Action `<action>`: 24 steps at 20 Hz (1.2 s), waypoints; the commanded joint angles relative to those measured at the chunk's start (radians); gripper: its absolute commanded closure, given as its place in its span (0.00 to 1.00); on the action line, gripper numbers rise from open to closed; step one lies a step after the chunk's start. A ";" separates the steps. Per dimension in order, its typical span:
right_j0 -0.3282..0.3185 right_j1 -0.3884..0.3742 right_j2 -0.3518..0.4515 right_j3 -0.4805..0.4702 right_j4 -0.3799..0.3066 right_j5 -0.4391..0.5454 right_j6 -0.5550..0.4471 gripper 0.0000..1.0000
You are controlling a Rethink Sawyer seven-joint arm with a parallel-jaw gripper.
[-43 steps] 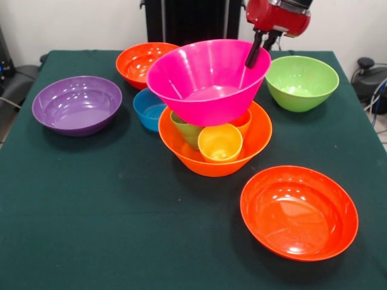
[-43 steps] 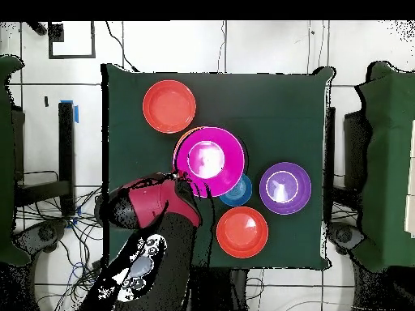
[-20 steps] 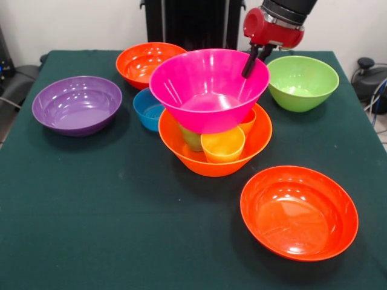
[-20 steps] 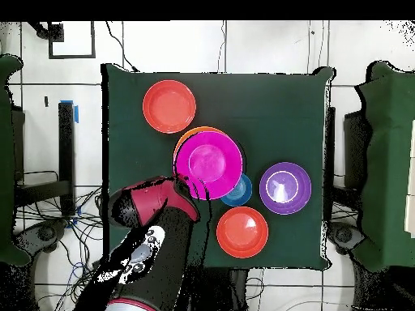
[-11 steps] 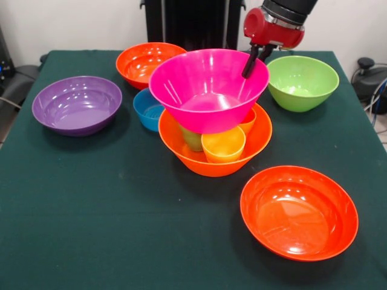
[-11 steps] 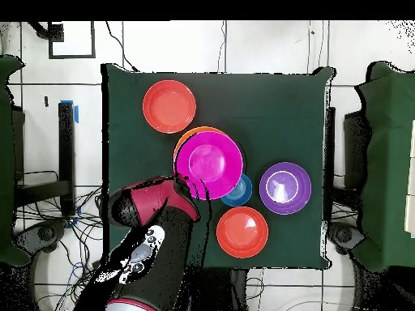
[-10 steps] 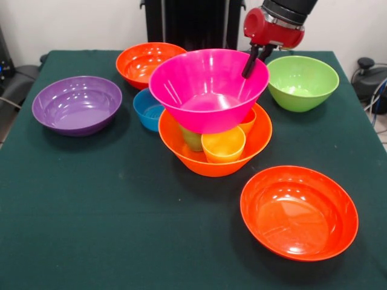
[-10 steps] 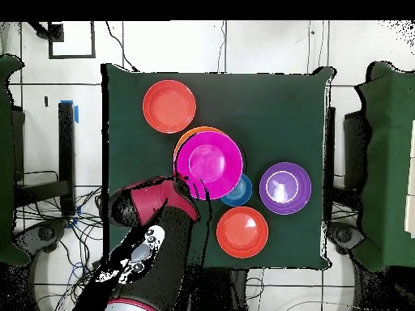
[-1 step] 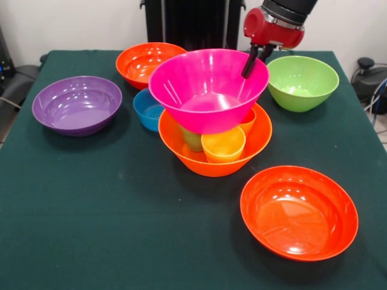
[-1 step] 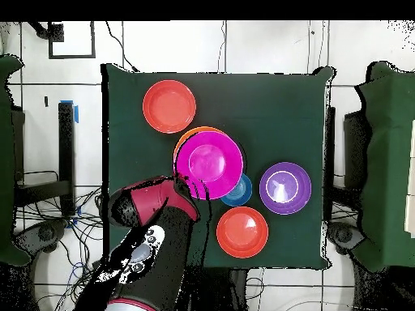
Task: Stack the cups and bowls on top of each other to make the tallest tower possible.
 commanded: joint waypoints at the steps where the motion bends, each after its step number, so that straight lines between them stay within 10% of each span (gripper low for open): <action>1: 0.004 0.024 0.097 -0.036 0.007 0.006 0.128 0.00; 24: 0.005 0.007 0.123 0.007 0.074 0.098 0.150 0.00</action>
